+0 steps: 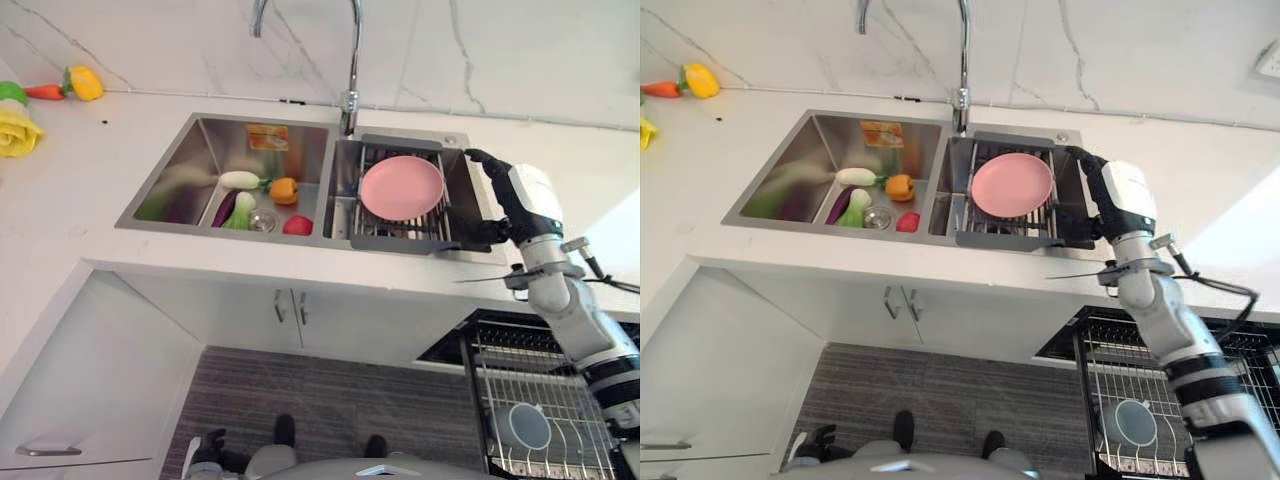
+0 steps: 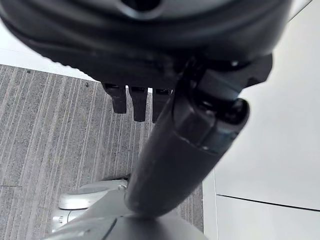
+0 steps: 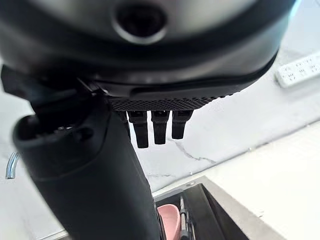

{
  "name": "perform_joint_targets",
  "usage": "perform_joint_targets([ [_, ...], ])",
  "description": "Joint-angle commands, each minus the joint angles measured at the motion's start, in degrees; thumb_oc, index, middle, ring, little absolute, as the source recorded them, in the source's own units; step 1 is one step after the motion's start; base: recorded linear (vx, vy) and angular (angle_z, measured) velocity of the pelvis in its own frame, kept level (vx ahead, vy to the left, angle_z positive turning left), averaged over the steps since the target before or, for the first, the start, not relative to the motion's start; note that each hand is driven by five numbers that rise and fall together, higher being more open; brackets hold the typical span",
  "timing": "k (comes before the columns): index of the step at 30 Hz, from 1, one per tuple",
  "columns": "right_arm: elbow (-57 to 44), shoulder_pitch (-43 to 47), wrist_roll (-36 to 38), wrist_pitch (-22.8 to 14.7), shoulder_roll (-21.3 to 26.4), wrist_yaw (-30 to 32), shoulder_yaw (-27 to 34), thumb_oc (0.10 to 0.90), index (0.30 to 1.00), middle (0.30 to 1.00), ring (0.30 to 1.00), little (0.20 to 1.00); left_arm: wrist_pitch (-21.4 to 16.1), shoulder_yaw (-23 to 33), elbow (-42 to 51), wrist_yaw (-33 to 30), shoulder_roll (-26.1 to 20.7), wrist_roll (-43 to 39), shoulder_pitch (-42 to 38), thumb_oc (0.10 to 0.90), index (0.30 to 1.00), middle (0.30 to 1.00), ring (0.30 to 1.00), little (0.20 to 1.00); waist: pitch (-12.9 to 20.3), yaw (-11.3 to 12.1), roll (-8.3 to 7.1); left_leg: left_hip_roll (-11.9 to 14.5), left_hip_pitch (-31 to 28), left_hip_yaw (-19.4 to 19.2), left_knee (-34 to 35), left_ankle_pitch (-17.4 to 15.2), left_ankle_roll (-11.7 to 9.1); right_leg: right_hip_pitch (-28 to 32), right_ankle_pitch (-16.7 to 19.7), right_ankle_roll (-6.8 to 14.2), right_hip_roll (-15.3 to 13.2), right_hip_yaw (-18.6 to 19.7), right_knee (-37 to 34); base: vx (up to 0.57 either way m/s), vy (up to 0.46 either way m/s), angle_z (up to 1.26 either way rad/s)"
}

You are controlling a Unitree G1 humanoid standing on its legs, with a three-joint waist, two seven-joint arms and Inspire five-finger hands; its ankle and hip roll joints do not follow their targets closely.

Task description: Place the dishes in the dishwasher.

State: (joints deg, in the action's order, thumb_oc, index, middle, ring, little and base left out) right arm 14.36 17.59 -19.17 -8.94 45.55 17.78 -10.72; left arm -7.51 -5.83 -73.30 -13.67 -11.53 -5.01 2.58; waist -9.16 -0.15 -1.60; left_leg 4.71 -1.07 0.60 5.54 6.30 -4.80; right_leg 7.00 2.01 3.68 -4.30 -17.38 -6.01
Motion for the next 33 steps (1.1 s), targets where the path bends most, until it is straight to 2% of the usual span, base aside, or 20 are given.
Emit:
perform_joint_targets([
  [1, 0.3, 8.6, -2.4, -2.9, 3.3, 1.5, -2.1, 0.800, 0.900, 0.900, 0.900, 0.900, -2.0, -3.8, -1.7, 0.4, 0.2, 1.0, -2.9, 0.800, 0.900, 0.900, 0.900, 0.900, 2.2, 1.9, -1.88, 1.2, -1.4, -1.3, -0.5, -4.8, -2.2, 1.6, -4.2, 4.4, -4.2, 1.9, 1.0, 0.00, 0.000, 0.00],
  [7, 6.9, 12.9, -3.5, -2.1, 2.7, 0.8, -8.4, 0.800, 0.900, 0.900, 0.900, 0.900, -2.1, -4.6, -1.5, -0.3, 0.5, 0.7, -3.1, 0.800, 0.900, 0.900, 0.900, 0.900, 1.8, 2.6, -1.98, 1.0, -1.1, -1.0, -0.5, -4.6, -2.1, 1.7, -4.3, 4.3, -4.1, 1.8, 1.0, 0.00, 0.000, 0.00],
  [12, 8.1, 13.7, -4.4, -1.8, 1.7, 0.4, -10.1, 0.800, 0.900, 0.900, 0.900, 0.900, -2.2, -4.5, -1.7, -0.6, 0.6, 0.4, -3.1, 0.800, 0.900, 0.900, 0.900, 0.900, 1.7, 3.0, -1.82, 0.7, -0.9, -0.6, -0.5, -4.6, -2.2, 1.9, -4.4, 4.3, -4.3, 1.2, 1.0, 0.00, 0.000, 0.00],
  [19, 7.5, 14.3, -6.1, -1.4, 1.7, 0.6, -10.8, 0.800, 0.900, 0.900, 0.900, 0.900, -2.2, -4.4, -2.0, -0.8, 0.7, 0.4, -2.7, 0.800, 0.900, 0.900, 0.900, 0.900, 1.6, 3.4, -1.60, 0.4, -0.8, -0.2, -0.5, -4.6, -2.1, 2.2, -4.4, 4.4, -4.6, 0.4, 1.0, 0.01, 0.000, 0.02],
  [26, 4.3, 13.3, -5.8, -1.5, 0.6, 1.4, -8.3, 0.800, 0.900, 0.900, 0.900, 0.900, -2.1, -4.1, -2.1, -0.8, 0.5, 0.3, -2.9, 0.800, 0.900, 0.900, 0.900, 0.900, 1.9, 3.5, -1.28, 0.1, -0.7, 0.1, -0.5, -4.6, -2.0, 2.4, -4.3, 4.4, -4.8, 0.1, 1.0, 0.00, 0.003, 0.09],
  [33, 5.5, 13.0, -7.3, -1.2, -0.3, -0.4, -10.3, 0.800, 0.900, 0.900, 0.900, 0.900, -2.1, -3.9, -1.9, -0.4, 0.4, 0.1, -3.4, 0.800, 0.900, 0.900, 0.900, 0.900, 2.2, 3.4, -1.21, 0.0, -0.8, -0.1, -0.5, -4.6, -2.1, 2.6, -4.3, 4.5, -5.0, -0.2, 1.0, 0.00, 0.001, 0.01],
])
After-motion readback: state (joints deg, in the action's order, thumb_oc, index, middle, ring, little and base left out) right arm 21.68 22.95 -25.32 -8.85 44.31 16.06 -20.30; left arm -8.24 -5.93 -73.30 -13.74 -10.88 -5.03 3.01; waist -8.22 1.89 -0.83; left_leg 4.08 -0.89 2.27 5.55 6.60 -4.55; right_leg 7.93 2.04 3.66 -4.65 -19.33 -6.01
